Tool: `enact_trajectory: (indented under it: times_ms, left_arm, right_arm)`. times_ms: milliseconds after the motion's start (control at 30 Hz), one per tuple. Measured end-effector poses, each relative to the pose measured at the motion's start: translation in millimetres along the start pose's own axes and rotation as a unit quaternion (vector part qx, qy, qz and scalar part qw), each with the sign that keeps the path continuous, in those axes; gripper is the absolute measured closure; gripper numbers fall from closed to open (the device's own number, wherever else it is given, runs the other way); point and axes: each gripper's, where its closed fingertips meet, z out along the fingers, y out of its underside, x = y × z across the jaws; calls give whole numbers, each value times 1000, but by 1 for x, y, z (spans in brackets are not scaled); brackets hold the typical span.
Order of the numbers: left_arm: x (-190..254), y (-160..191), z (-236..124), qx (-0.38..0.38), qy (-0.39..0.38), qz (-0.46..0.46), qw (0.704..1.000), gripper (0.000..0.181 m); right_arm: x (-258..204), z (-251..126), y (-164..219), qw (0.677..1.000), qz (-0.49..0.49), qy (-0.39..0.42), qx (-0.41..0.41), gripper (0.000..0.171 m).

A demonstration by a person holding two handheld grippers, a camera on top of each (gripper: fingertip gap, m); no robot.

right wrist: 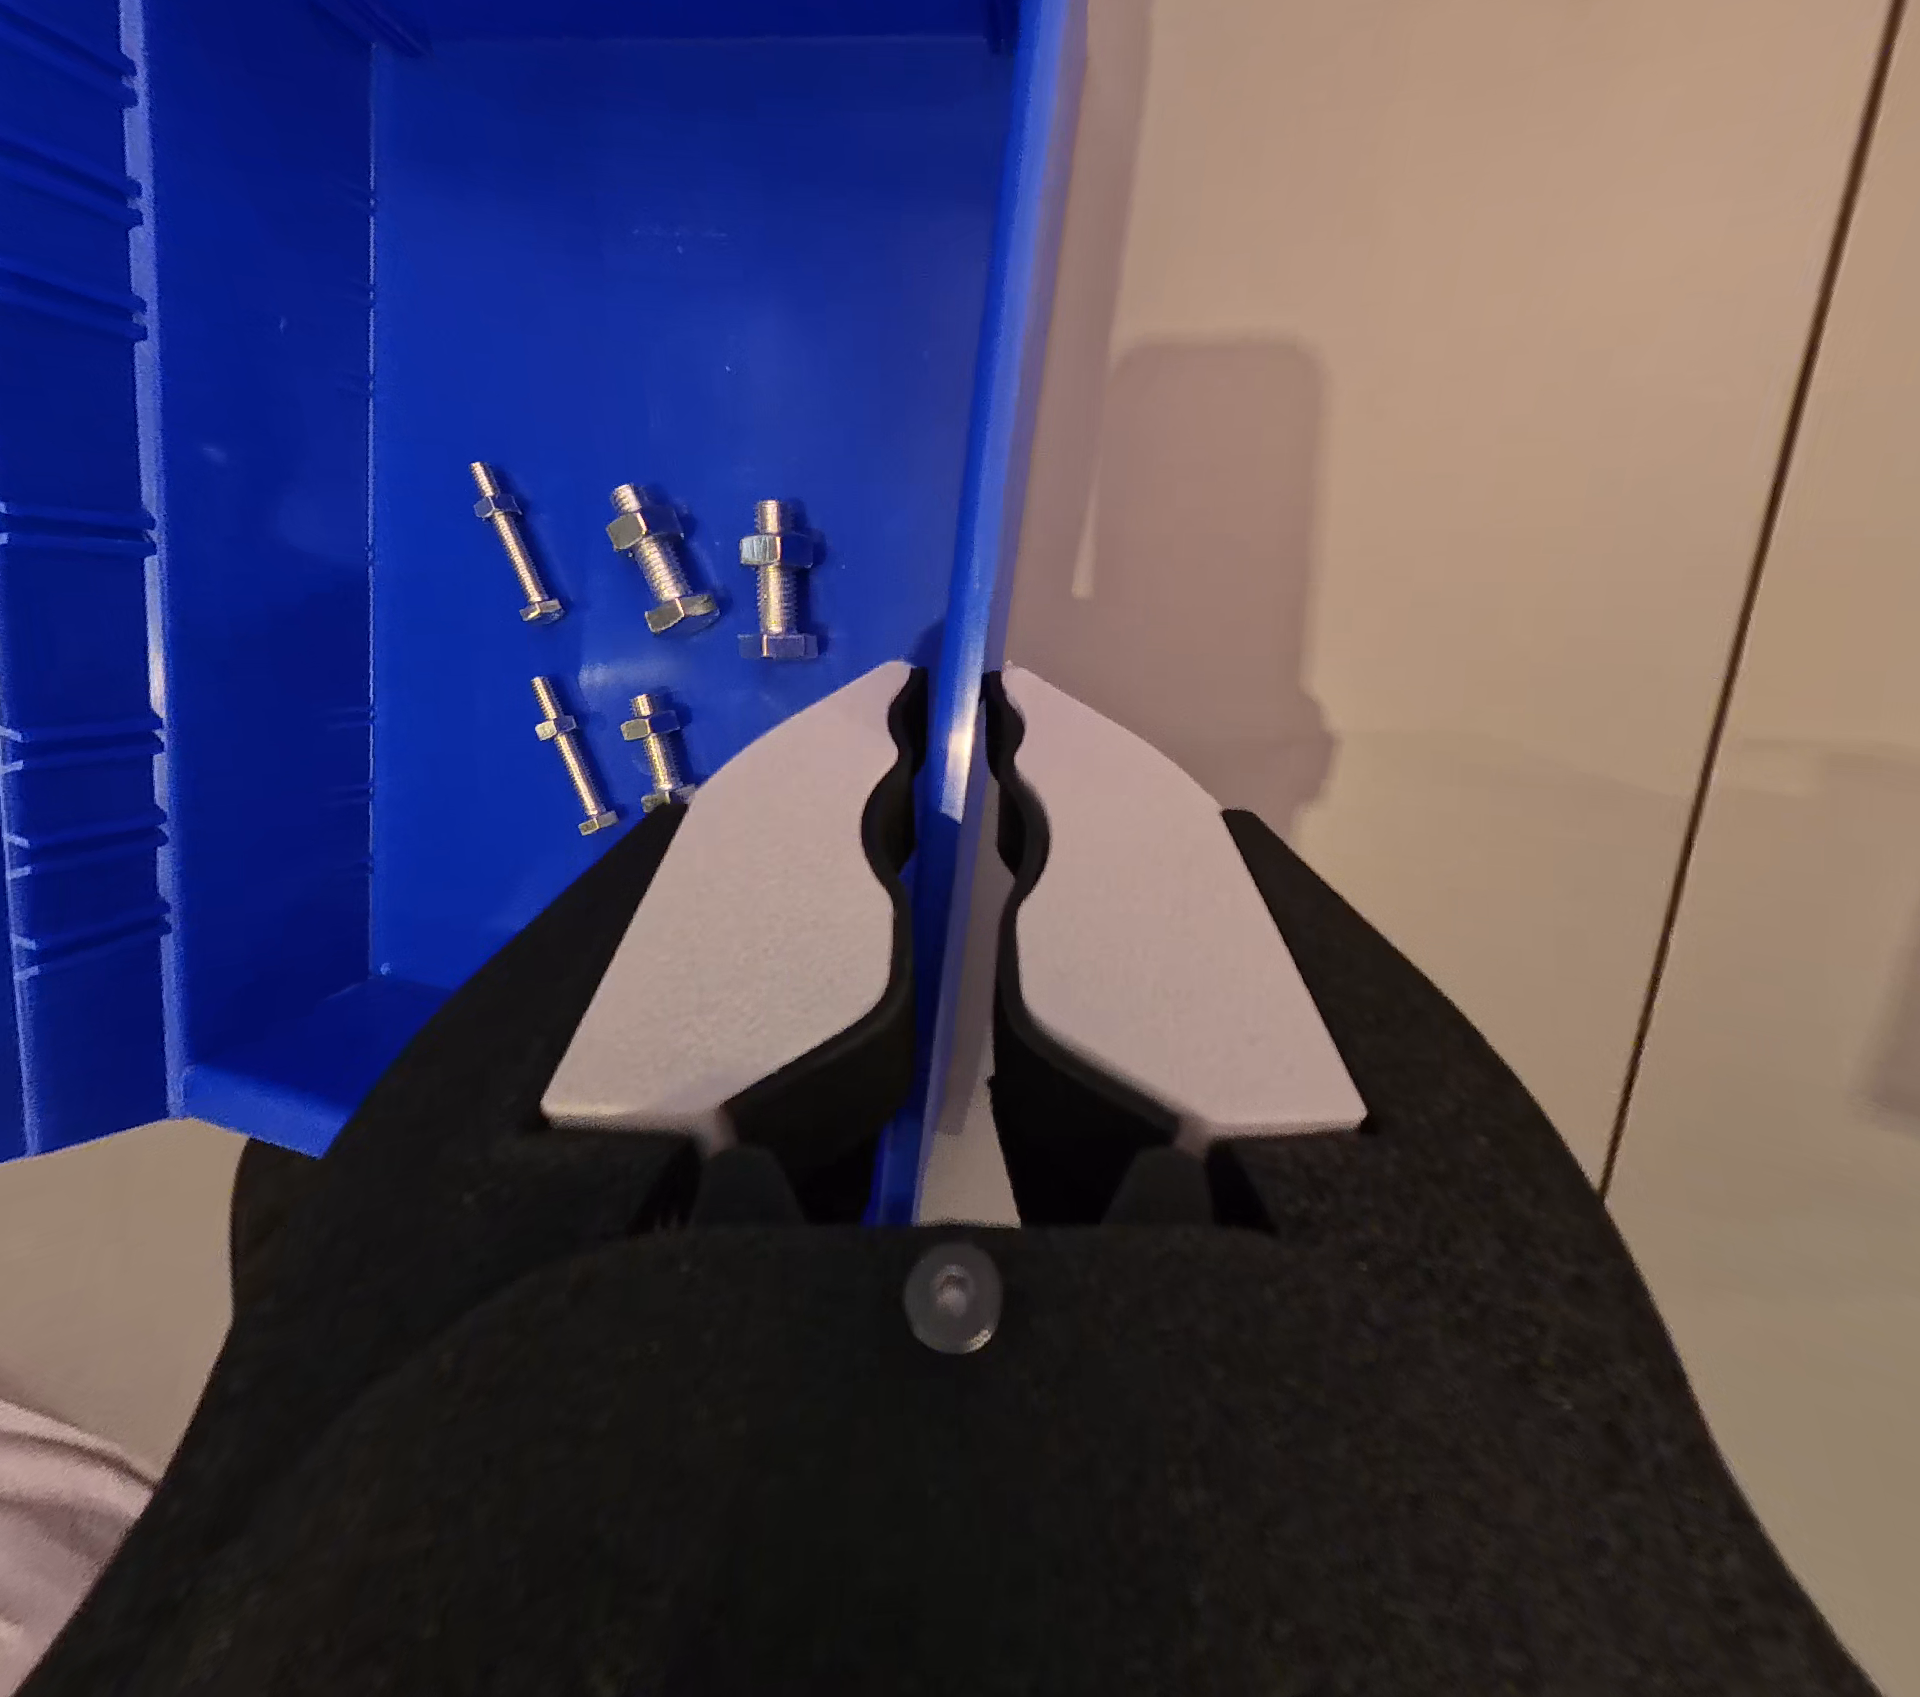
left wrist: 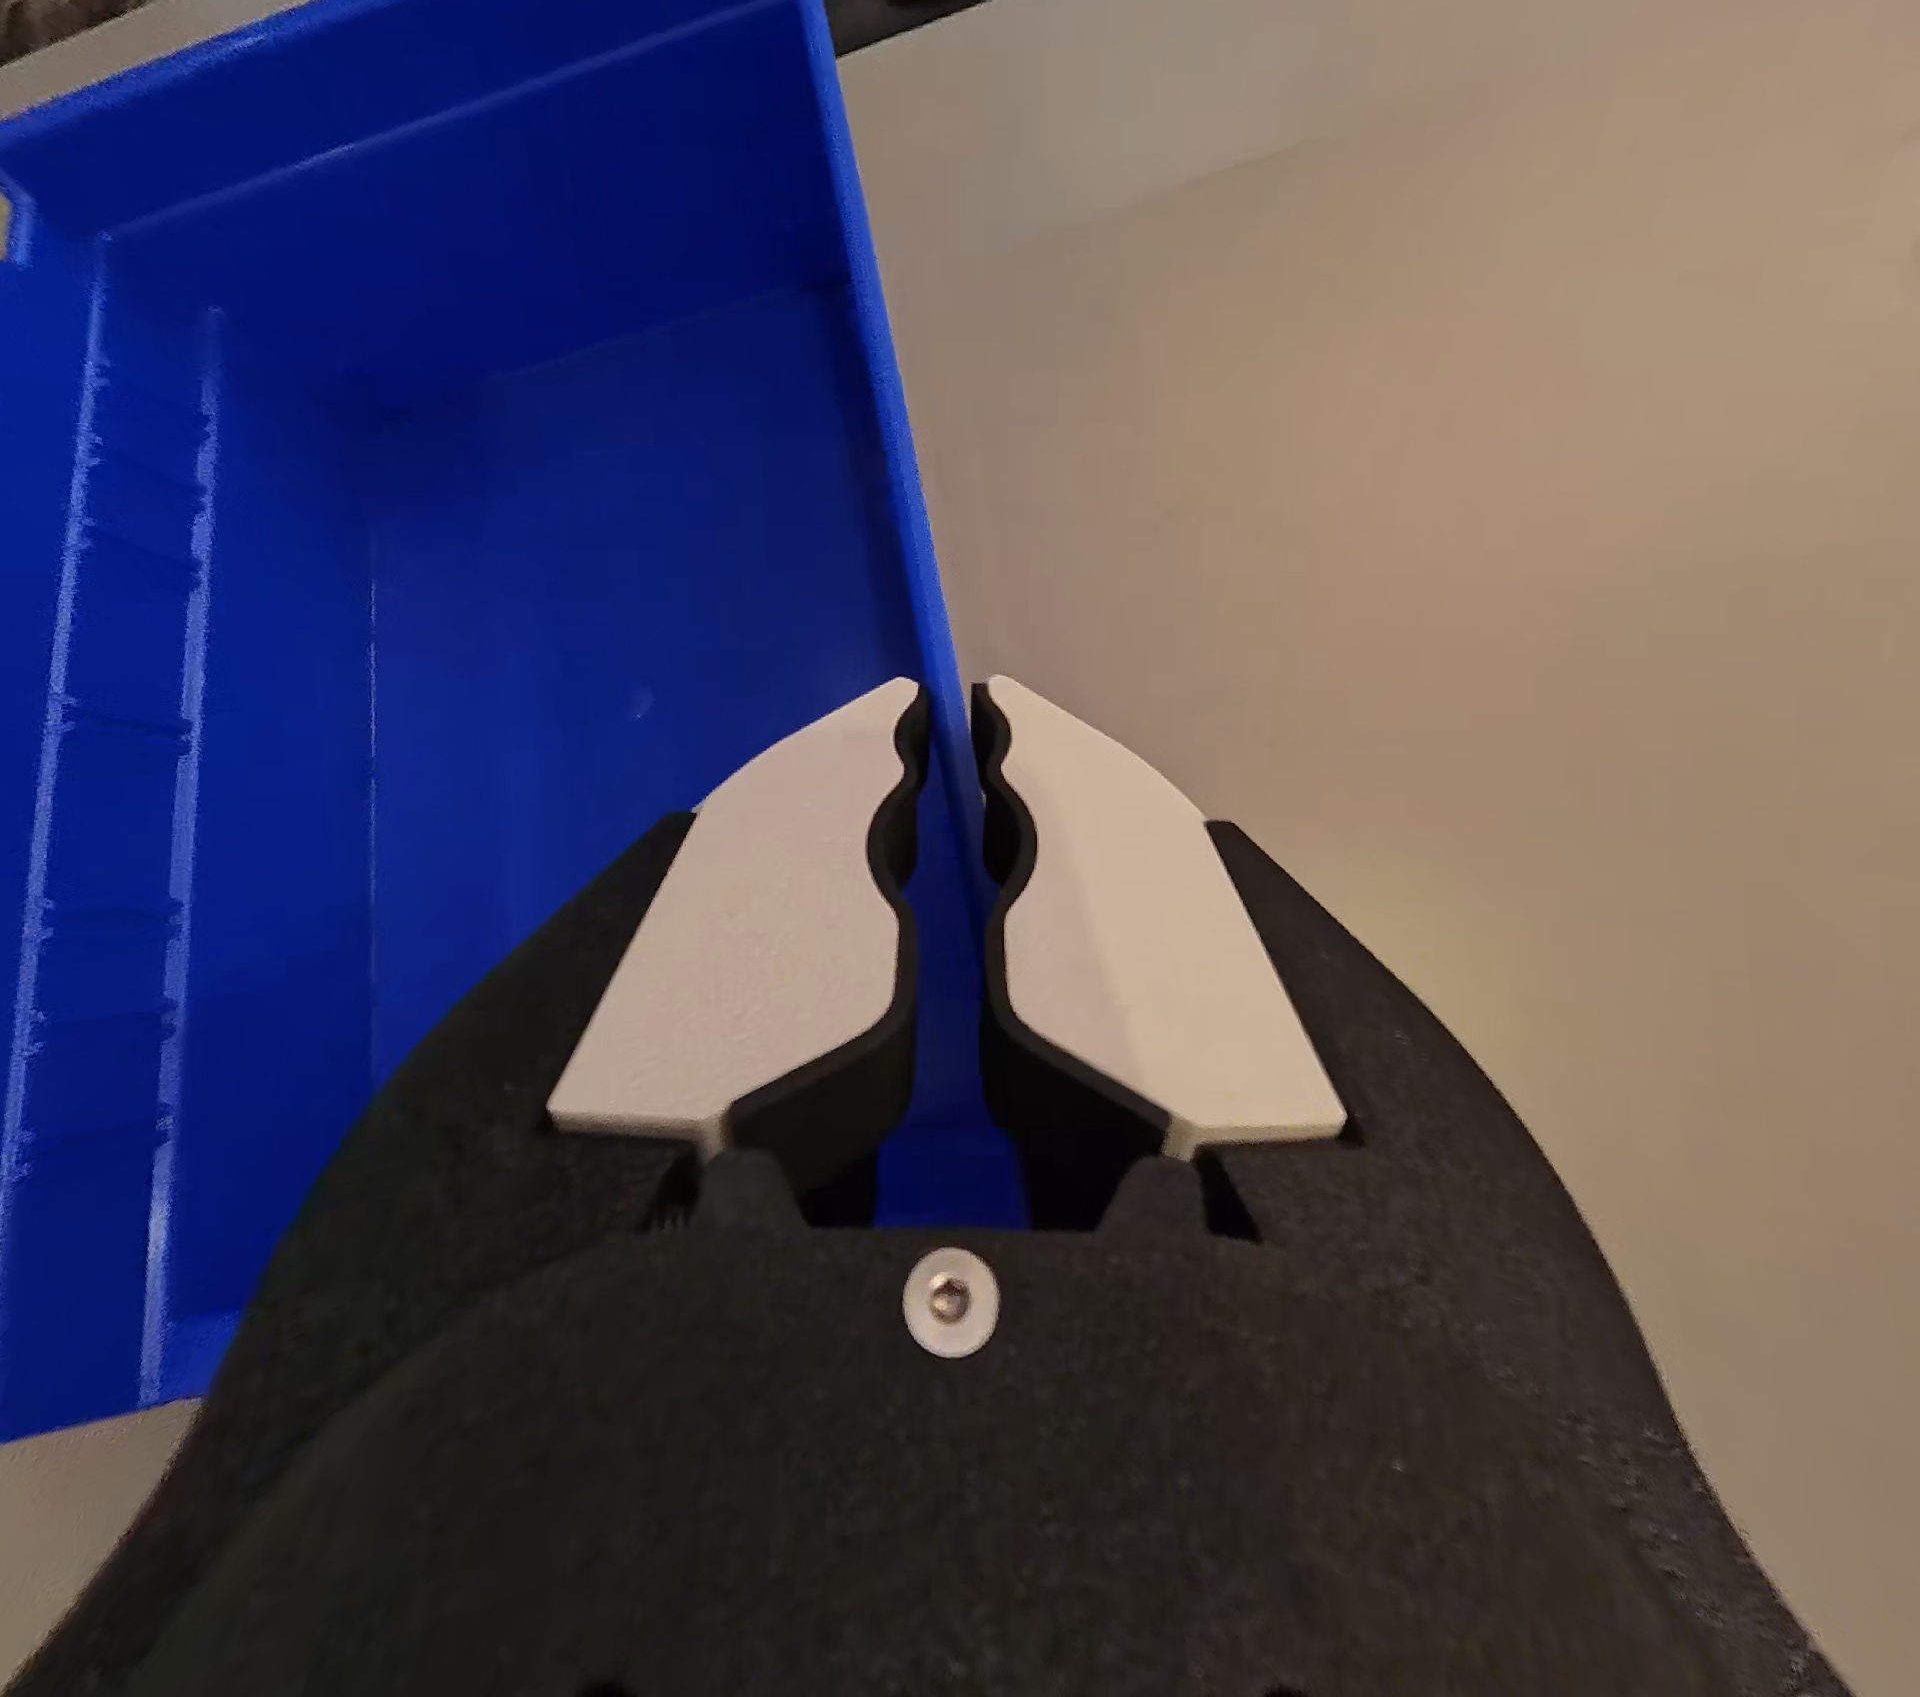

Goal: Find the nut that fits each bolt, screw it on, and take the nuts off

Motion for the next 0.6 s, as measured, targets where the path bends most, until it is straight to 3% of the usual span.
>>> enact_trajectory:
  times_ms: [433, 600]
  left_arm:
    - [115, -20, -9, 12, 50, 106, 993, 174]
    - [156, -30, -10, 21, 61, 135, 989, 172]
  right_arm:
    - [-67, 18, -4, 996, -1, -50, -68, 159]
    - [-95, 32, -11, 996, -16, -34, -85, 160]
